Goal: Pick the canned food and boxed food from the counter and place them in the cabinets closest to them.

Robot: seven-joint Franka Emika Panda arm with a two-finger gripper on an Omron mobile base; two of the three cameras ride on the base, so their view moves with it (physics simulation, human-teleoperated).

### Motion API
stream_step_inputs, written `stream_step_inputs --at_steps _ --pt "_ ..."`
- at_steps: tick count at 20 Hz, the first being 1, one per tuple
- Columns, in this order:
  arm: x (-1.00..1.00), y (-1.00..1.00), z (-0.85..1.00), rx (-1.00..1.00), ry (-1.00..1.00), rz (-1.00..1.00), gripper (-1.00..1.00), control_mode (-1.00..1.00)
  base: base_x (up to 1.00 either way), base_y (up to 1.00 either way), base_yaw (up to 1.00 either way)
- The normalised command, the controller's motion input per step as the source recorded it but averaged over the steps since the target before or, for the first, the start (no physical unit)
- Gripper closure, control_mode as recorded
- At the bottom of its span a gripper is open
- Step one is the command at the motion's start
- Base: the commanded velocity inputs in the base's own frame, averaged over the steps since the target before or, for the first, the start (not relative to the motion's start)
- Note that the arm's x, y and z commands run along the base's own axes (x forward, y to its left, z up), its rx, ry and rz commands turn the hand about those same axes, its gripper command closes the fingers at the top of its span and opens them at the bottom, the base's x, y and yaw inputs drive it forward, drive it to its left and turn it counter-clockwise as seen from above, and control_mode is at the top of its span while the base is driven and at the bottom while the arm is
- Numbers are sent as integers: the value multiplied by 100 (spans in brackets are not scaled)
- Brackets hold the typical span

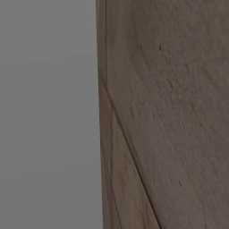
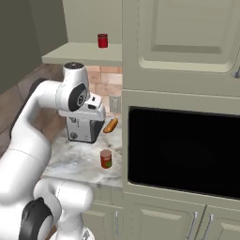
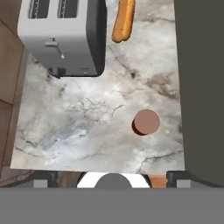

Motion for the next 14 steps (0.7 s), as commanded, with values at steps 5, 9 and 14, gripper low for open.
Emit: stream_step_inputs --at_steps 5,9,14 --pt "0 -2 -44 -2 3 0 -100 -100 0 0 0" --pt "0 -3 -40 0 2 0 -100 -100 0 0 0" --pt "0 -11 -33 0 0 0 -100 -100 0 0 0"
